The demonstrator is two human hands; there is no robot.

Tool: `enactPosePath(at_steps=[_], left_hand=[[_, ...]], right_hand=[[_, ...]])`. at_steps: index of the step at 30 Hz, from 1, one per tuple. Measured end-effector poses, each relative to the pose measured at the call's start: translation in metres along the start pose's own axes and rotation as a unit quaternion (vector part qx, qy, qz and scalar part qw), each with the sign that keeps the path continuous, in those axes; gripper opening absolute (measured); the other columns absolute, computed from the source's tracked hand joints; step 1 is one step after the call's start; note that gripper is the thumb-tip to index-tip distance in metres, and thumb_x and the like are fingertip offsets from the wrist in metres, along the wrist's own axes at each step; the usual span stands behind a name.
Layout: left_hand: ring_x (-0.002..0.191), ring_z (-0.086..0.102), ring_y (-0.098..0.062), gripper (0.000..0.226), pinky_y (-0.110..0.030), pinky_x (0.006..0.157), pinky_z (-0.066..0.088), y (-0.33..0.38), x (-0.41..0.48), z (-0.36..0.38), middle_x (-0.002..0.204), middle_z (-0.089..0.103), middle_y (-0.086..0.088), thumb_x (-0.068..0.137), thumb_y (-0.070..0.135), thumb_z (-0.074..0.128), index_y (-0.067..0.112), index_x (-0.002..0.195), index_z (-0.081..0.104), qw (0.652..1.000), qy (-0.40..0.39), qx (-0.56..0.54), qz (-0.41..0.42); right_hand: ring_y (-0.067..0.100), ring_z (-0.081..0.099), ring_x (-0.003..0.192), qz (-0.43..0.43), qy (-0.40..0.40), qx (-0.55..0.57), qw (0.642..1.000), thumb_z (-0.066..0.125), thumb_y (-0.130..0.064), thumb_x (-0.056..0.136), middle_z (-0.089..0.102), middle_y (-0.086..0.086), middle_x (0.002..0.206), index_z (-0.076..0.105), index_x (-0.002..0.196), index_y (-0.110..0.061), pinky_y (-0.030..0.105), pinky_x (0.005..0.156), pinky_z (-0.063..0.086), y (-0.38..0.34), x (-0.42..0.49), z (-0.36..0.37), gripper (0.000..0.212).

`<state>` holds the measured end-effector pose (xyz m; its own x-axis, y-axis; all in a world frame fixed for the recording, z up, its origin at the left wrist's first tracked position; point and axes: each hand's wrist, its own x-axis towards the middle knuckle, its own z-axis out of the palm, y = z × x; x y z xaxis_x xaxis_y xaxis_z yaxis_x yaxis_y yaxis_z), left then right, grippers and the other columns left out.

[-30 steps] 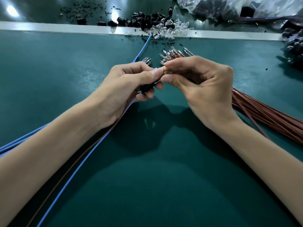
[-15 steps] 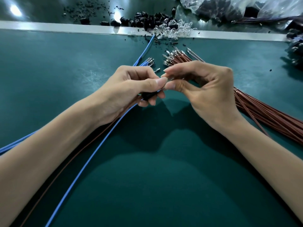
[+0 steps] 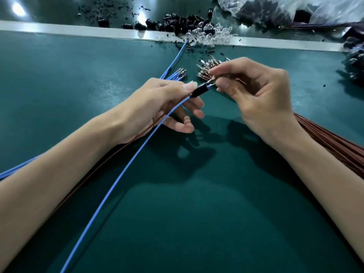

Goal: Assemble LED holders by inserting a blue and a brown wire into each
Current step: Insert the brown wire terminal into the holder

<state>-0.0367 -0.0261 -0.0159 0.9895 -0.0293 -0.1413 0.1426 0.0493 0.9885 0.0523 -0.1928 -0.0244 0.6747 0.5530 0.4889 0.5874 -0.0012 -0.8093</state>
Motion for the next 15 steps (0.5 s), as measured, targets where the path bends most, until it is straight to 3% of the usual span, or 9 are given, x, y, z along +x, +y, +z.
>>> enactPosePath(at_steps=[6, 15], left_hand=[[0.042, 0.05, -0.01, 0.028, -0.013, 0.039, 0.037, -0.0021, -0.0017, 0.0041, 0.055, 0.058, 0.001, 0.082, 0.033, 0.053, 0.008, 0.071, 0.06, 0.996, 0.018, 0.076, 0.051], [0.041, 0.043, -0.004, 0.026, -0.008, 0.042, 0.031, -0.0053, -0.003, 0.0026, 0.059, 0.06, 0.007, 0.084, 0.037, 0.054, 0.013, 0.076, 0.062, 0.991, 0.012, 0.109, 0.073]], right_hand=[[-0.007, 0.061, 0.078, 0.015, 0.007, 0.004, 1.0, 0.065, 0.001, 0.086, 0.065, -0.01, 0.09, 0.061, 0.103, -0.023, 0.012, 0.076, 0.047, -0.0018, 0.0008, -0.0037, 0.03], [-0.004, 0.061, 0.084, 0.007, -0.006, 0.019, 1.0, 0.067, 0.0, 0.084, 0.066, -0.006, 0.09, 0.062, 0.104, -0.021, 0.013, 0.078, 0.046, -0.0018, -0.0007, -0.0023, 0.03]])
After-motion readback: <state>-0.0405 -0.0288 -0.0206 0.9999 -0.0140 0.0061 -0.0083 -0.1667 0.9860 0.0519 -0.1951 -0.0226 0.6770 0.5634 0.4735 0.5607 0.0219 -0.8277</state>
